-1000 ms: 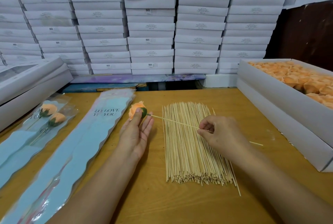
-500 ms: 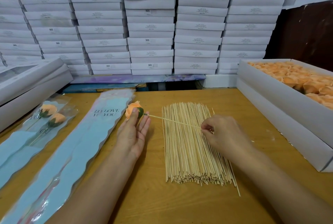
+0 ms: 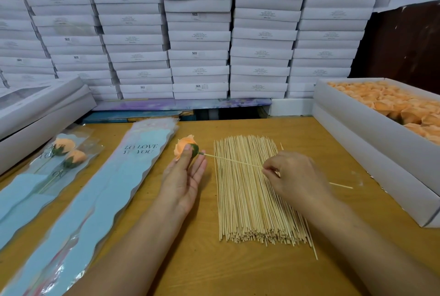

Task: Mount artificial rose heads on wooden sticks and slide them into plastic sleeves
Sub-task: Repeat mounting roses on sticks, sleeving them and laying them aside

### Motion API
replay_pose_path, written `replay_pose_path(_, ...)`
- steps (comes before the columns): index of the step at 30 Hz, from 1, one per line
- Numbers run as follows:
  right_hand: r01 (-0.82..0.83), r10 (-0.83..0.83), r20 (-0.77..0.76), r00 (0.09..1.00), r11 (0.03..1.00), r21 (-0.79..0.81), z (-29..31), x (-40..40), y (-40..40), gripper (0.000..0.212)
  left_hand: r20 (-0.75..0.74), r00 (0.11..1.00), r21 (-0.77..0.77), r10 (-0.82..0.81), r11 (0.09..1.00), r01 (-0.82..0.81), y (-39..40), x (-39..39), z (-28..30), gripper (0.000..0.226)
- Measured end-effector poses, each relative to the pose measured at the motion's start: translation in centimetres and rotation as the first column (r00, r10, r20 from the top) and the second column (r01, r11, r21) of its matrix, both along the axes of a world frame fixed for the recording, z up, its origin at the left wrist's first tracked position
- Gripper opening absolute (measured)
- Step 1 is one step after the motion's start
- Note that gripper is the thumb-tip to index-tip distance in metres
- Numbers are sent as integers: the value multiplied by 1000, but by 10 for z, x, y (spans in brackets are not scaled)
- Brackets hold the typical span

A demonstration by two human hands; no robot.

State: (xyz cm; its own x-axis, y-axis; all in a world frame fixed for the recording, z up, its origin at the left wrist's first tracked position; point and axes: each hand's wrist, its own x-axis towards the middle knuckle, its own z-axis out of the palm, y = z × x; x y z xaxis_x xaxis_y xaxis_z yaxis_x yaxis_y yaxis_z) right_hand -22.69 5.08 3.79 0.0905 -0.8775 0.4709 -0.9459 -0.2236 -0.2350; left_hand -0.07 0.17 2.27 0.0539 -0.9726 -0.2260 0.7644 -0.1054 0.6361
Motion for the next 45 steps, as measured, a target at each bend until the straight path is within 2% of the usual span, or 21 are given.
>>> replay_pose_path(6, 28, -38, -95, 995, 994, -106, 5, 1, 5, 10, 7, 1000, 15, -21, 1000, 21, 4, -3, 2, 31)
replay_pose_path(10, 29, -31, -168, 985, 999, -17, 4, 3, 5, 20, 13, 999, 18, -29, 999, 29, 5, -4, 2, 32)
replay_pose_path(16, -1, 3, -203, 979, 1000, 10, 2, 4, 6, 15, 18, 999, 27, -27, 999, 26, 5, -5, 2, 34)
replay_pose_path(26, -57, 70, -218, 973, 996, 64, -2, 5, 4, 18, 21, 999, 24, -31, 999, 31, 4, -2, 2, 30)
replay_pose_path(34, -62, 64, -87, 994, 998, 25, 2, -3, 3, 16, -20, 999, 12, 33, 999, -32, -2, 3, 5, 31)
replay_pose_path(37, -36, 38, -107, 994, 999, 24, 5, -6, 4, 10, -22, 999, 8, 33, 999, -33, -3, 4, 4, 32)
replay_pose_path(45, 12, -4, -179, 984, 999, 43, 6, -6, 3, 16, -18, 1000, 21, 8, 1000, -8, -1, 1, 1, 41)
